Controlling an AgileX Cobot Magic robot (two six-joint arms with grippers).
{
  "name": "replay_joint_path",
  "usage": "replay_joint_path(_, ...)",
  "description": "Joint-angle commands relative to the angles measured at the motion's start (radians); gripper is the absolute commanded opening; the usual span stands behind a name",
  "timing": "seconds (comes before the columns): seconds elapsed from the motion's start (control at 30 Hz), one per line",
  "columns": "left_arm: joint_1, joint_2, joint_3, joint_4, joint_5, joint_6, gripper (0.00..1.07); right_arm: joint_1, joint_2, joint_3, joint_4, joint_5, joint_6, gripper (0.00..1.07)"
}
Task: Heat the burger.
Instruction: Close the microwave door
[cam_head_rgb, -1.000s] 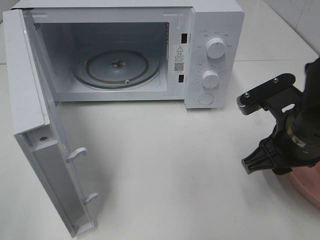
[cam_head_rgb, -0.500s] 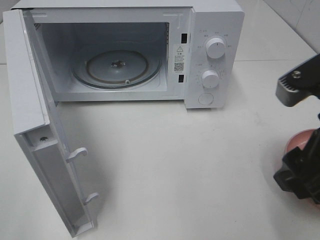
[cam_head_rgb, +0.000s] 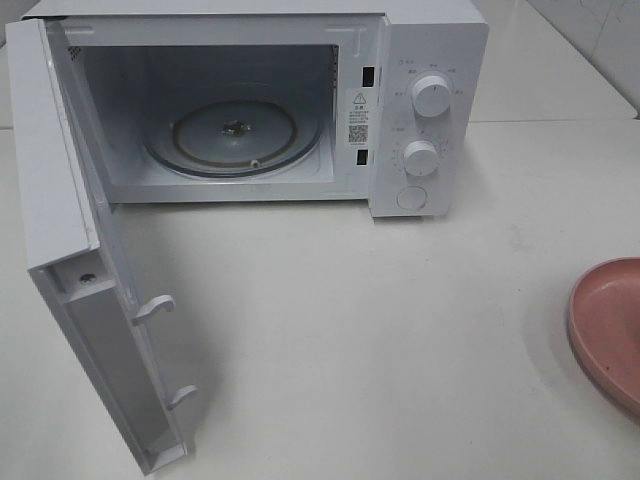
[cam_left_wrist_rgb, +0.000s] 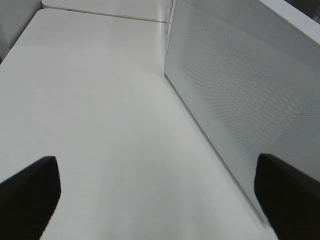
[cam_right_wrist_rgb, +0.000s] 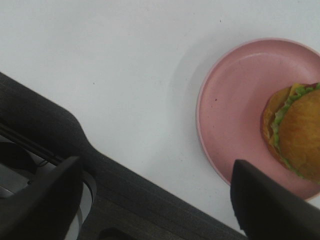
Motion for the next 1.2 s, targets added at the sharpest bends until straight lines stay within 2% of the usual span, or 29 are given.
replay_joint_path(0.03, 0.0, -0.017, 0.003, -0.002, -0.012, 0.004, 0.98, 0.001, -0.092, 0.0, 0.003, 0.045, -0.014, 0.76)
replay_joint_path(0.17, 0.0, -0.017, 0.003, -0.002, -0.012, 0.004, 0.98, -0.009, -0.175, 0.0, 0.003, 0.044, -0.014, 0.76)
replay_joint_path(0.23, 0.0, -0.017, 0.003, -0.002, -0.012, 0.004, 0.98, -0.042, -0.222, 0.0, 0.003, 0.044, -0.015, 0.76)
replay_joint_path(0.3, 0.0, -0.017, 0.003, -0.002, -0.012, 0.004, 0.98, -0.12, -0.29, 0.0, 0.003, 0.044, -0.034, 0.76)
replay_joint_path(0.33, 0.0, -0.017, 0.003, -0.002, -0.012, 0.004, 0.98, -0.12, -0.29, 0.0, 0.003, 0.044, -0.034, 0.76)
replay_joint_path(0.4, 0.0, -0.017, 0.003, -0.002, -0.012, 0.004, 0.98, -0.191, -0.347, 0.0, 0.011, 0.04, -0.05, 0.76)
replay_joint_path(0.7, 0.0, -0.017, 0.003, -0.002, -0.012, 0.004, 0.98, -0.344, -0.462, 0.0, 0.118, -0.008, -0.107, 0.76)
replay_joint_path(0.77, 0.0, -0.017, 0.003, -0.002, -0.012, 0.004, 0.98, -0.441, -0.52, 0.0, 0.133, -0.008, -0.118, 0.76)
replay_joint_path(0.87, 0.0, -0.017, 0.003, -0.002, -0.012, 0.004, 0.98, -0.459, -0.535, 0.0, 0.134, -0.01, -0.118, 0.76)
replay_joint_path(0.93, 0.0, -0.017, 0.003, -0.002, -0.012, 0.004, 0.98, -0.506, -0.585, 0.035, 0.134, -0.017, -0.118, 0.76)
replay_joint_path(1.03, 0.0, -0.017, 0.003, -0.002, -0.012, 0.004, 0.98, -0.531, -0.635, 0.086, 0.132, -0.02, -0.119, 0.76)
replay_joint_path(1.2, 0.0, -0.017, 0.003, -0.002, -0.012, 0.004, 0.98, -0.569, -0.702, 0.115, 0.133, -0.074, -0.119, 0.76)
